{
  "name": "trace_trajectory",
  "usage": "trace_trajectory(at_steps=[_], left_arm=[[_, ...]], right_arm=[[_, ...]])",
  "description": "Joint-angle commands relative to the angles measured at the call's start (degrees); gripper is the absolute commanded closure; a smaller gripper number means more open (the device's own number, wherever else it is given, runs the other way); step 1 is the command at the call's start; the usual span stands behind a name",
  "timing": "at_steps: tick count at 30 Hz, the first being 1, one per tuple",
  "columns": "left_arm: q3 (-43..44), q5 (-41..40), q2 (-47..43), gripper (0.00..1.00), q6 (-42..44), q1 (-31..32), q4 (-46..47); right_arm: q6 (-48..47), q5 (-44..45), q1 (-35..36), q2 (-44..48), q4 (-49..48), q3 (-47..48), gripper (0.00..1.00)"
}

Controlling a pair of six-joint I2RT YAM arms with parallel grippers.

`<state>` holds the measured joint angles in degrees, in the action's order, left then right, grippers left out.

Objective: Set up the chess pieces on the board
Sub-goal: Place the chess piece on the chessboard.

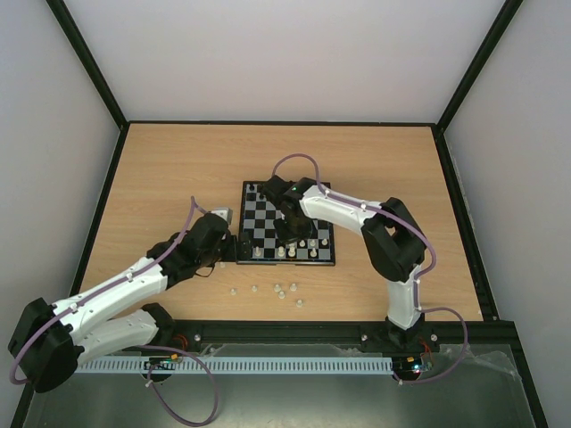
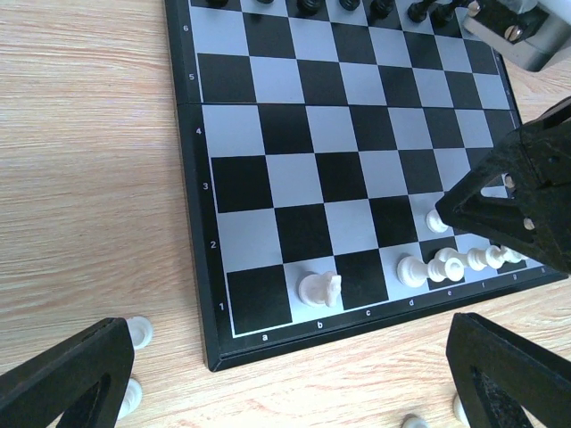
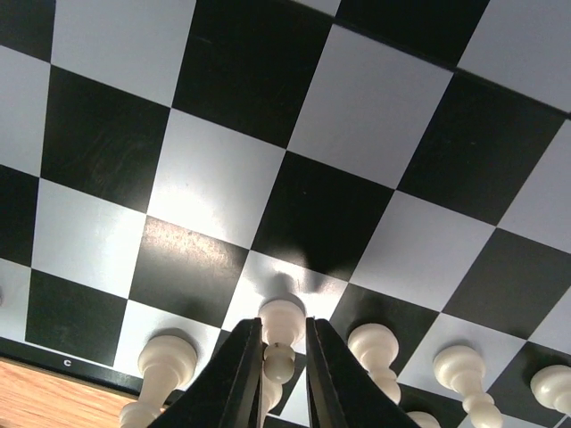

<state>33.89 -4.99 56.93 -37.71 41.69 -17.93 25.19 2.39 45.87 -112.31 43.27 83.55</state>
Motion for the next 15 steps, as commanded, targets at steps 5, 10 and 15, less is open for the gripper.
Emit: trace_trajectory(at_steps=[5, 10, 15], left_arm=[[-1.0, -0.4, -0.5, 0.01, -0.3, -0.9, -0.6], [-1.1, -0.7, -0.1, 0.01, -1.0, -1.4, -1.1], [-1.0, -1.5, 2.0, 0.01, -2.9, -2.2, -2.5]], right_arm=[[-1.2, -0.7, -0.5, -0.9, 1.3, 2.3, 0.81], [-1.0, 0.5, -0.6, 2.2, 1.4, 2.4, 0.68], [-0.8, 1.5, -0.8, 9.5, 0.2, 0.0, 0.57]])
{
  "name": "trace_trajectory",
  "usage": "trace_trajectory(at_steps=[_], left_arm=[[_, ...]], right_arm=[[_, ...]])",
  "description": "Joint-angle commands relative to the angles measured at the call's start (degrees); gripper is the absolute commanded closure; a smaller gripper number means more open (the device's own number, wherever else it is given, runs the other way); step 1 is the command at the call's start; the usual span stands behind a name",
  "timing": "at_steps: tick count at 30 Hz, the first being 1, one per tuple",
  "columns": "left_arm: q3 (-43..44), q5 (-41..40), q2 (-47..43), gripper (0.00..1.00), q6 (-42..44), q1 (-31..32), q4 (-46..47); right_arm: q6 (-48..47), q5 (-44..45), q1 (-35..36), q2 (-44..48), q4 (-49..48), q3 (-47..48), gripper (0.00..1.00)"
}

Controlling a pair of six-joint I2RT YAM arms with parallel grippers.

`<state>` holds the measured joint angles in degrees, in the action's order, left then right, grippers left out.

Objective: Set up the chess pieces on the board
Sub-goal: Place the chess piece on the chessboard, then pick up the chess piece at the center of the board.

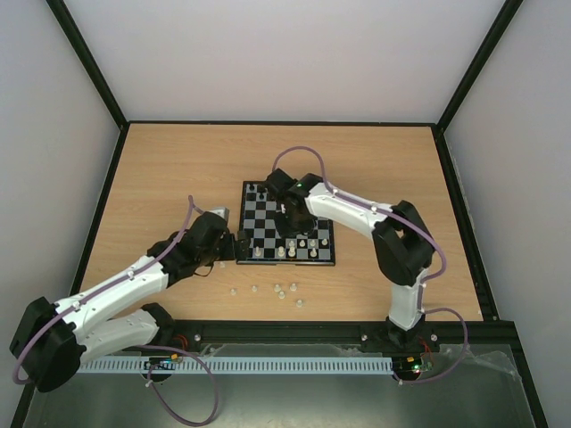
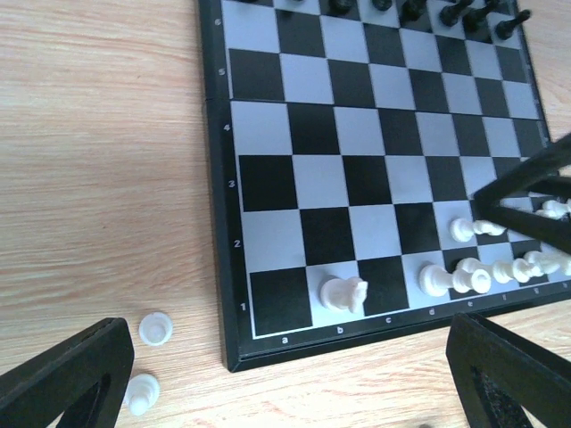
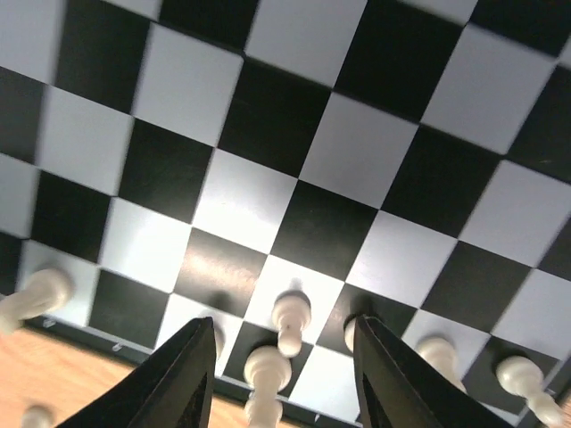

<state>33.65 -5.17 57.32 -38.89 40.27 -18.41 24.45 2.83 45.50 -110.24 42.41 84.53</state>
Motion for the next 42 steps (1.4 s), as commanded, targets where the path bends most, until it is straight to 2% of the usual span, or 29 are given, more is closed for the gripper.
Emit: trace_trajectory(at_steps=[1, 8, 14, 24, 28, 38, 42], left_arm=[[-0.7, -1.5, 2.3, 0.01, -2.1, -0.9, -2.3], [1.2, -4.3, 7.9, 0.01, -4.4, -1.2, -5.1], [3.9, -6.7, 12.6, 0.02, -5.1, -1.6, -8.1], [11.2, -8.2, 20.7, 0.34, -3.4, -1.9, -14.8], [12.4, -8.0, 23.4, 0.39, -3.0, -1.9, -16.7], [12.3, -6.2, 27.0, 0.38, -2.6, -1.9, -17.1], [12.4, -5.7, 28.1, 0.49, -2.2, -2.0, -16.6]], right_arm=[[0.0, 1.2, -0.4, 9.0, 0.7, -1.9, 0.57], [-0.7, -0.3, -0.7, 19.2, -2.7, -9.6, 0.56], [-1.8, -2.8, -0.8, 24.3, -5.3, -15.8, 0.56], [-2.3, -6.2, -0.8, 30.5, -8.0, -21.0, 0.56], [-2.2, -6.7, -0.8, 31.6, -8.6, -21.8, 0.56], [-2.4, -8.0, -0.8, 32.7, -9.5, -23.0, 0.56], [-2.4, -8.1, -0.8, 32.7, -9.6, -23.1, 0.56]])
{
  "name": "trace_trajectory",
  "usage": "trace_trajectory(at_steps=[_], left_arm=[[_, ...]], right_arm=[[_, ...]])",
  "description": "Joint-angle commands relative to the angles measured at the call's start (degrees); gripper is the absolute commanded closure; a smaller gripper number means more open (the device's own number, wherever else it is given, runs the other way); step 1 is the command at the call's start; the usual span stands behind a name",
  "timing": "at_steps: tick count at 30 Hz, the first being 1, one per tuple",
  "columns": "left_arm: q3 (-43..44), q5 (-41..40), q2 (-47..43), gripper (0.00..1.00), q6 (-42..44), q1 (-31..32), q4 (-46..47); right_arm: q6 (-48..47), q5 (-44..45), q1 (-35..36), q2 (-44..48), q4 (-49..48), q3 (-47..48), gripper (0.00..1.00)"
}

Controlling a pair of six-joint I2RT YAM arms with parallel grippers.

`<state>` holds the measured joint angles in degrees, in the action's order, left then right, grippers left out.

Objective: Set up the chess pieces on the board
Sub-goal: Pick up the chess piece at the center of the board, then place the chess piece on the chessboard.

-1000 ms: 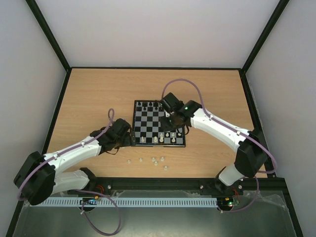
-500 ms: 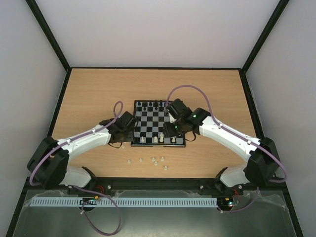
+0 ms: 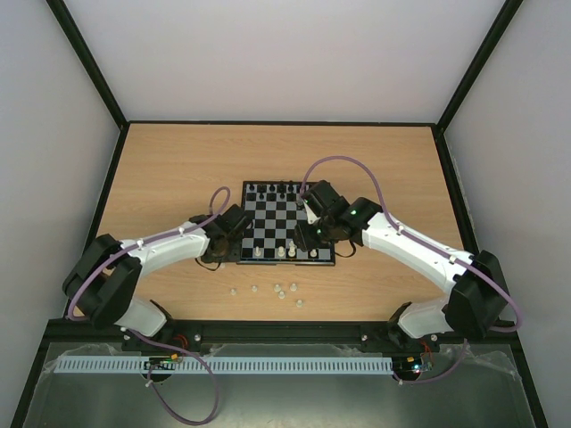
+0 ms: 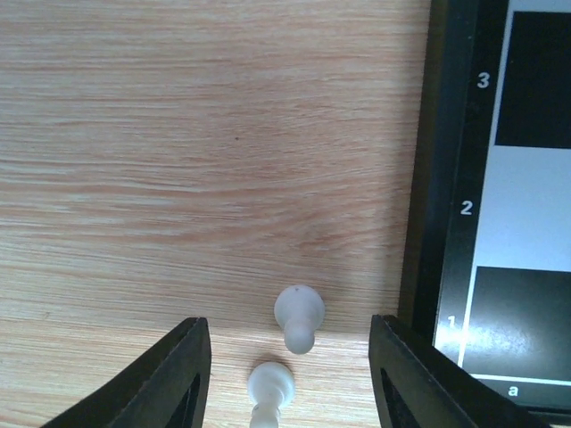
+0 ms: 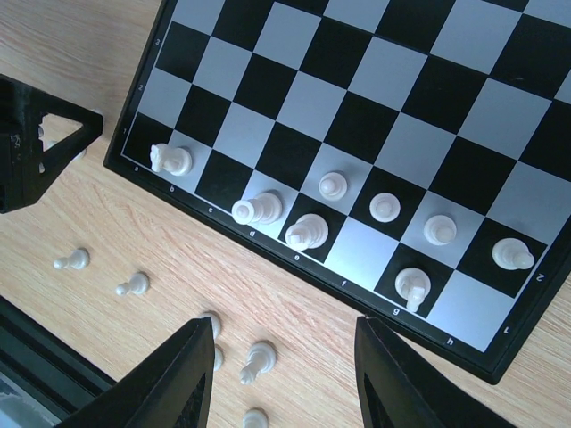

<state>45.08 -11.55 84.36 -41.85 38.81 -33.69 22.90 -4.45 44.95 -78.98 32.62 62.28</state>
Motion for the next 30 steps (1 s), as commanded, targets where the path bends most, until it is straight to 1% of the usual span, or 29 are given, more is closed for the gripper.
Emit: trace_trajectory(at_steps=[1, 5, 10, 15, 19, 22, 25, 30], left_arm=[[1.1, 0.8, 1.2, 0.52, 0.9, -0.5, -1.2], [1.3, 0.9, 1.7, 0.63, 1.4, -0.7, -1.1], [0.9, 1.0, 1.9, 0.72, 2.1, -1.4, -0.9], [1.1, 1.3, 2.0, 0.91, 3.1, -2.2, -0.7], [2.2, 1.5, 2.3, 0.95, 3.9, -2.2, -1.7], [4.9, 1.2, 1.2, 0.96, 4.6, -2.2, -4.4], [9.9, 0.7, 0.0, 0.96, 5.8, -2.1, -7.9], [19.6, 1.5, 1.9, 0.96, 9.0, -1.6, -12.0]], right_arm=[[-0.8, -0.8, -0.2, 1.5, 0.1, -0.8, 0.56], [-0.8, -0.6, -0.2, 1.3, 0.2, -1.0, 0.56], [-0.8, 0.0, -0.2, 1.2, 0.3, -1.0, 0.56], [-0.9, 0.1, -0.3, 1.1, 0.3, -1.0, 0.56], [-0.9, 0.3, -0.2, 1.1, 0.3, -1.0, 0.56], [-0.9, 0.8, -0.3, 1.4, 0.4, -1.0, 0.56], [-0.9, 1.2, -0.2, 1.7, 0.7, -0.9, 0.56], [-0.7, 2.8, -0.3, 2.7, 1.0, -0.2, 0.56]])
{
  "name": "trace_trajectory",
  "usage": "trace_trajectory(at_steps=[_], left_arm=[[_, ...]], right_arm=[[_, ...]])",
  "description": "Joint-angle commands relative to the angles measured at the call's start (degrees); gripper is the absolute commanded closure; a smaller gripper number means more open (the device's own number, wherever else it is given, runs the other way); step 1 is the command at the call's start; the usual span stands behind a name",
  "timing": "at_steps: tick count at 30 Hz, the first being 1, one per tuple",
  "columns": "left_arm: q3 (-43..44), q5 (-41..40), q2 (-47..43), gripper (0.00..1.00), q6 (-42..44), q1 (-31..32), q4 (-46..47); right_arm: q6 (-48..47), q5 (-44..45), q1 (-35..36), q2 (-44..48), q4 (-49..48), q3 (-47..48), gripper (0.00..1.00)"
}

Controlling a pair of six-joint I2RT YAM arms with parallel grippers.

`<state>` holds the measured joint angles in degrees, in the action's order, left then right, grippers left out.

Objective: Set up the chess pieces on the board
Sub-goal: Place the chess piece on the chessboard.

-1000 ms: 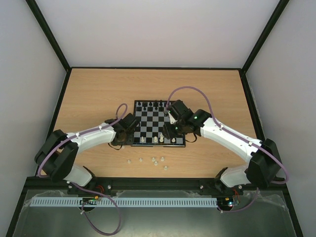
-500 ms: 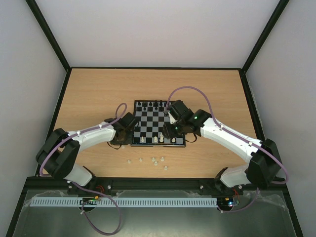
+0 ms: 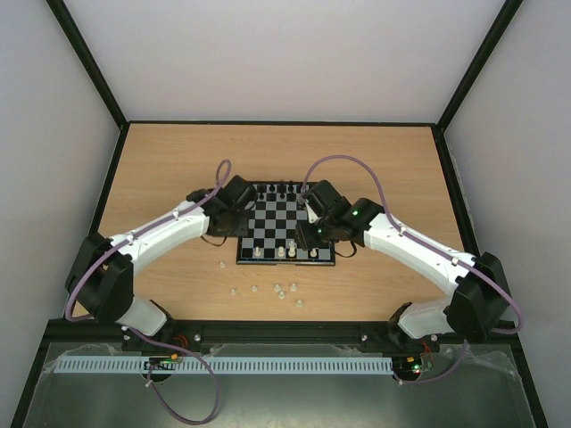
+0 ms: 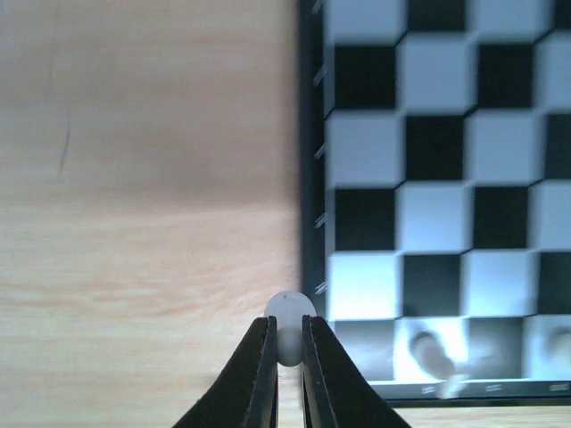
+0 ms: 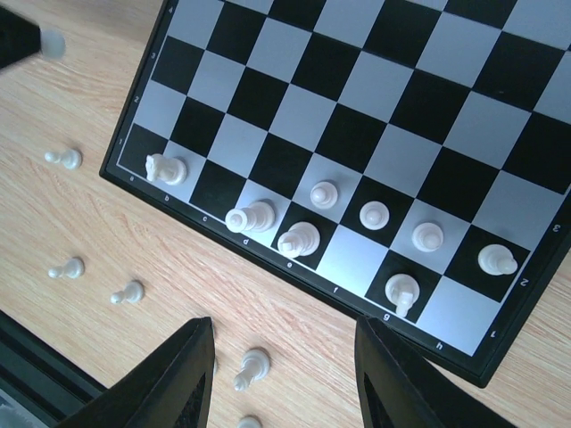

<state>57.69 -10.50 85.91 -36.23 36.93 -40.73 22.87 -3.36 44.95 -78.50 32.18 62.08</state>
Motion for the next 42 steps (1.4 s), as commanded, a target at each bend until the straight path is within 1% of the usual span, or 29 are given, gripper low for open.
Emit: trace_trajectory(at_steps=[1, 8, 13, 17, 20, 31, 42], left_arm=[[8.7, 0.7, 1.1, 0.95, 3.8, 0.6, -5.3], [18.5, 1.1, 9.3, 0.95, 5.9, 4.3, -7.7], [24.4, 2.6, 15.3, 0.95, 6.9, 7.3, -8.8], [28.0, 3.2, 19.5, 0.95, 7.4, 9.7, -9.6], [29.5, 3.4, 21.5, 0.95, 7.5, 11.1, -10.1], [27.7, 4.6, 24.1, 0.94, 6.6, 13.5, -9.3], [23.5, 6.4, 25.1, 0.94, 5.6, 13.8, -4.9]], right_arm=[[-0.6, 2.2, -0.3, 2.3, 1.5, 0.2, 0.56], [-0.1, 4.0, -0.3, 3.8, 2.8, 1.4, 0.56], [1.0, 6.7, -0.3, 6.8, 3.9, 1.7, 0.56], [1.9, 8.9, -0.4, 10.0, 4.8, 1.6, 0.52], [2.0, 9.2, -0.4, 11.2, 5.1, 1.3, 0.52], [1.6, 8.3, -0.4, 11.5, 4.7, 0.4, 0.51], [1.6, 8.2, -0.4, 11.7, 4.3, 0.1, 0.51]])
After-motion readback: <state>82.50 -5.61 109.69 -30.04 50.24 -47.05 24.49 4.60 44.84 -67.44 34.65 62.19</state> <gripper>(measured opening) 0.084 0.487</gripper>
